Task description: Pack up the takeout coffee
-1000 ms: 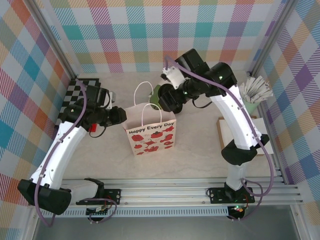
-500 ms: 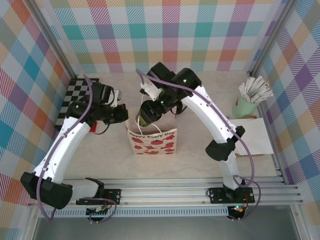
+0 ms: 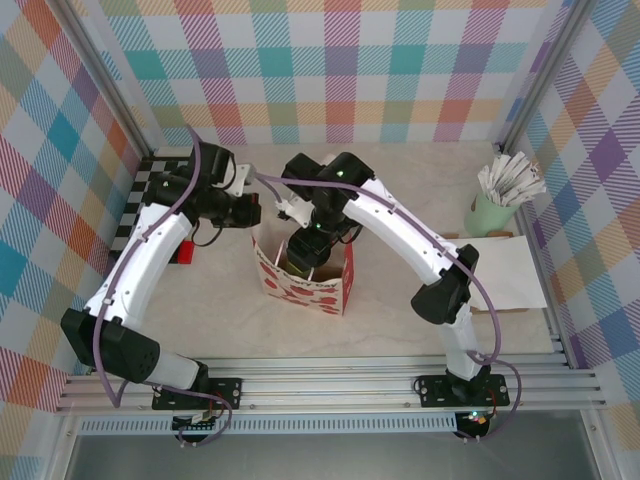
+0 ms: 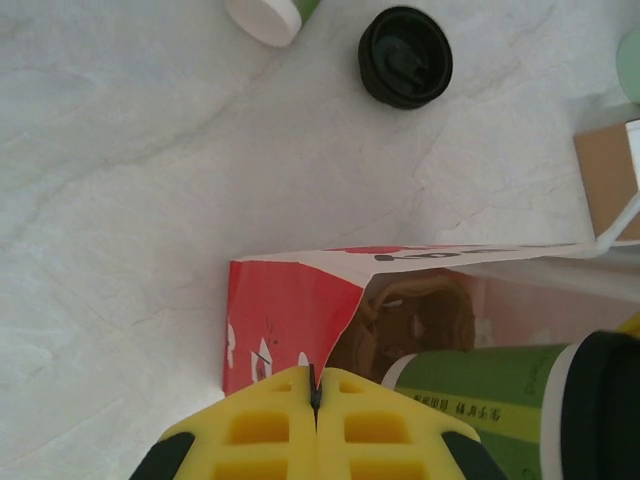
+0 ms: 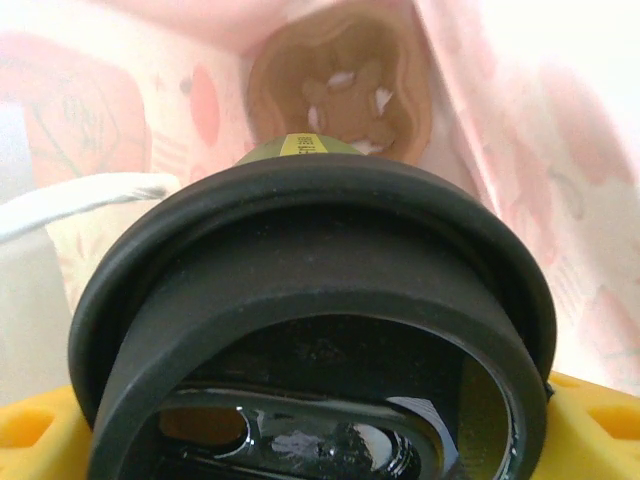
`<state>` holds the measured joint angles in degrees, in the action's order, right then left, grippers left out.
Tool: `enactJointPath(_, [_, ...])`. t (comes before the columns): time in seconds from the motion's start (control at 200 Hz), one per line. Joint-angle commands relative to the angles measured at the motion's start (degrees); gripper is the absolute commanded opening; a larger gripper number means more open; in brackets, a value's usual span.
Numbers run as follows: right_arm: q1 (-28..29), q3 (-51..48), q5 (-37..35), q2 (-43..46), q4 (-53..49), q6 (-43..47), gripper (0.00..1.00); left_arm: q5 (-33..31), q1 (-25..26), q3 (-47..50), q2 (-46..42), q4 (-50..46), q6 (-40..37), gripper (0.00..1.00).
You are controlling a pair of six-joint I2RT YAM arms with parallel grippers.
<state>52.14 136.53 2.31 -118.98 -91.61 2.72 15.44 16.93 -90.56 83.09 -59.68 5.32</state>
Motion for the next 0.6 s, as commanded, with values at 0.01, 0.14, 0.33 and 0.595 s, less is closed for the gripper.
enactJointPath(0.01, [1.12,-1.41,-1.14,1.15,-2.04,1.84,0.59,2.79,-0.67,-2.75,1.58,1.32,-2.4,0.0])
enactJointPath(0.14, [1.12,-2.96,-1.76,0.81,-2.2,2.42,0.58,6.89,-2.51,-4.53,3.87,0.05,-3.67,0.0])
enactJointPath(0.33, [1.12,-2.72,-4.47,-1.63,-2.76,2.42,0.58,12.21,-3.57,-8.94,9.05,-1.21,-3.61,0.0])
enactJointPath(0.595, [1.12,-3.29,-5.34,-5.29,-3.11,1.94,0.58,18.19,-3.66,-17.41,16.52,-7.29,-6.92,0.0])
